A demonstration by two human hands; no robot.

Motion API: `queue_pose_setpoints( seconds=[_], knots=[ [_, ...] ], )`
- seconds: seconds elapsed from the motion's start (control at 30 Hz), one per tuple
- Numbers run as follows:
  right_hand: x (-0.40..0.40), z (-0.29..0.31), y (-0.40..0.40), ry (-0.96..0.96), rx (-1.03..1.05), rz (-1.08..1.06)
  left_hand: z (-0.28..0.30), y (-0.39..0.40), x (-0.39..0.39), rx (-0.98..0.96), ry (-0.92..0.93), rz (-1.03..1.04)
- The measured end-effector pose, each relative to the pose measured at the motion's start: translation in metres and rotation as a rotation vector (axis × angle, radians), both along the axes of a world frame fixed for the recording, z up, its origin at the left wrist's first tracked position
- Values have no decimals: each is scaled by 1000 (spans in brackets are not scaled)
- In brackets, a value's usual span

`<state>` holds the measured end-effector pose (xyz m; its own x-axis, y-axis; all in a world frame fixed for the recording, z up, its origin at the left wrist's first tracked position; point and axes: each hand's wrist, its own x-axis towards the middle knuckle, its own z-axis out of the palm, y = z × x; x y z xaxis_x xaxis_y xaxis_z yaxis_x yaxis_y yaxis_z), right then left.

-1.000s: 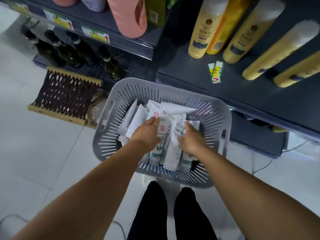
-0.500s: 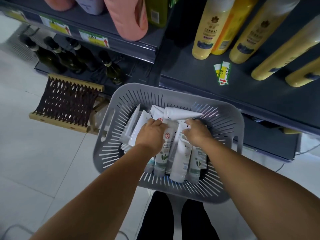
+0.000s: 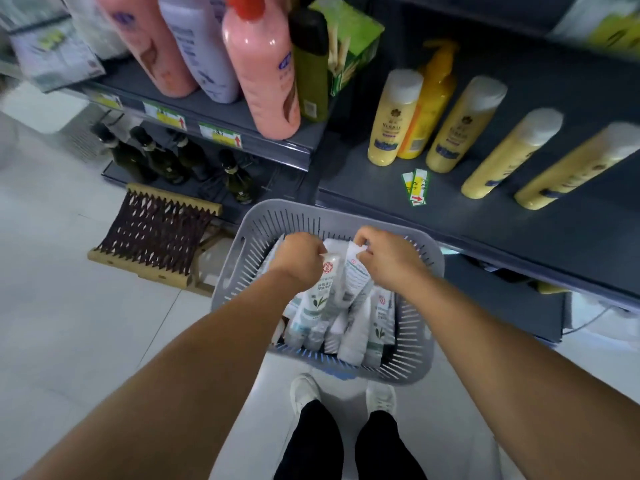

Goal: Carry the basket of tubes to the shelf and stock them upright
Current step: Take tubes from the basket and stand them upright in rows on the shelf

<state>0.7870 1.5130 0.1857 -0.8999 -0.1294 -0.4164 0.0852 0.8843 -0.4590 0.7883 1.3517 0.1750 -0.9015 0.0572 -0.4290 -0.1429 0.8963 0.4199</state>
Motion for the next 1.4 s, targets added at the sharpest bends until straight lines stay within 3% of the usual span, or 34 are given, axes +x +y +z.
queue_pose_setpoints(
  seconds=[0.27,0.67,1.0,1.4],
  knots=[
    [-14,139,12,207,58,83,137,5,-24,75,291,-78],
    [-9,336,54,507,98,-171,312,40,-45,225,709,-199],
    [-41,409,129,585,16,-538,388,112,-89,385,848,-225],
    [-116,402,211,406,10,-503,374,198,-169,420,807,-189]
  ],
)
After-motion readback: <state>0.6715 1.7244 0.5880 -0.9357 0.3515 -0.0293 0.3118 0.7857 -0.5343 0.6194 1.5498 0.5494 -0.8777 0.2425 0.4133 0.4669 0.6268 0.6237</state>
